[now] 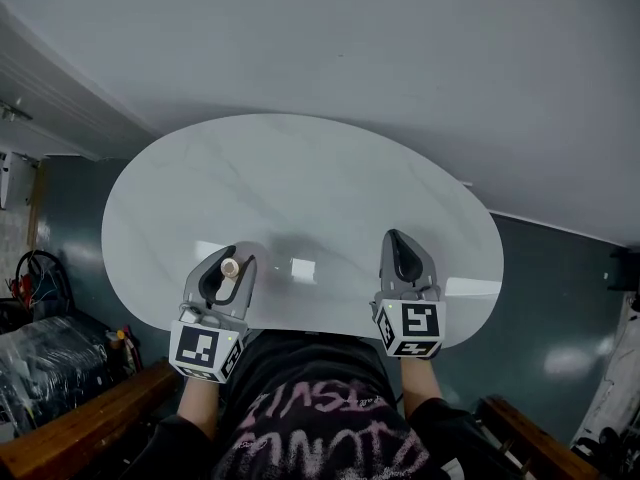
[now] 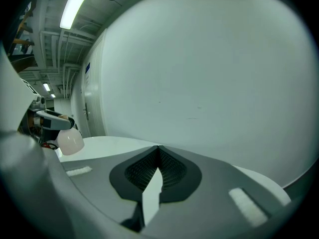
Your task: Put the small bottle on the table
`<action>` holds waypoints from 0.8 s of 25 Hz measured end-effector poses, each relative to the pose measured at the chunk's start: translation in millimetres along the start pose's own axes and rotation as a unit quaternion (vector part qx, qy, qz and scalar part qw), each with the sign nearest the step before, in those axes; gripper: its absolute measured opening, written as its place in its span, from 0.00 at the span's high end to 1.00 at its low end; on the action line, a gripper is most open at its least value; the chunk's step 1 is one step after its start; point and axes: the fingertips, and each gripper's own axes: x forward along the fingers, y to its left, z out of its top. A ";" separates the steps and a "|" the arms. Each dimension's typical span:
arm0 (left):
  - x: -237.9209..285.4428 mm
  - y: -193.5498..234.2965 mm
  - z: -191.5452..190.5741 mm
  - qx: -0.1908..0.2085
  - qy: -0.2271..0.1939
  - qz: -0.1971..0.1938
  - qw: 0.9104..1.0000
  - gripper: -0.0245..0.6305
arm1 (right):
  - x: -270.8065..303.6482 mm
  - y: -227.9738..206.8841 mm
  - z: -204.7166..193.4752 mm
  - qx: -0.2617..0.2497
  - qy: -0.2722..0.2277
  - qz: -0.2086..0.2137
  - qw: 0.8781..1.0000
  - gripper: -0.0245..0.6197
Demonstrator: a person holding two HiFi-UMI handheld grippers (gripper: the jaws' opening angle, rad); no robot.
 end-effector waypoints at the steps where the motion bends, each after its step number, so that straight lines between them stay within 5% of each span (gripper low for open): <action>1: 0.8 2.3 0.8 0.000 0.000 0.000 1.000 0.77 | 1.9 0.9 0.8 -0.001 0.000 0.000 1.000 0.95; 20: 42.8 38.5 6.8 -0.010 -0.004 -0.012 1.000 0.77 | 41.1 7.5 25.9 -0.026 -0.005 -0.005 1.000 0.95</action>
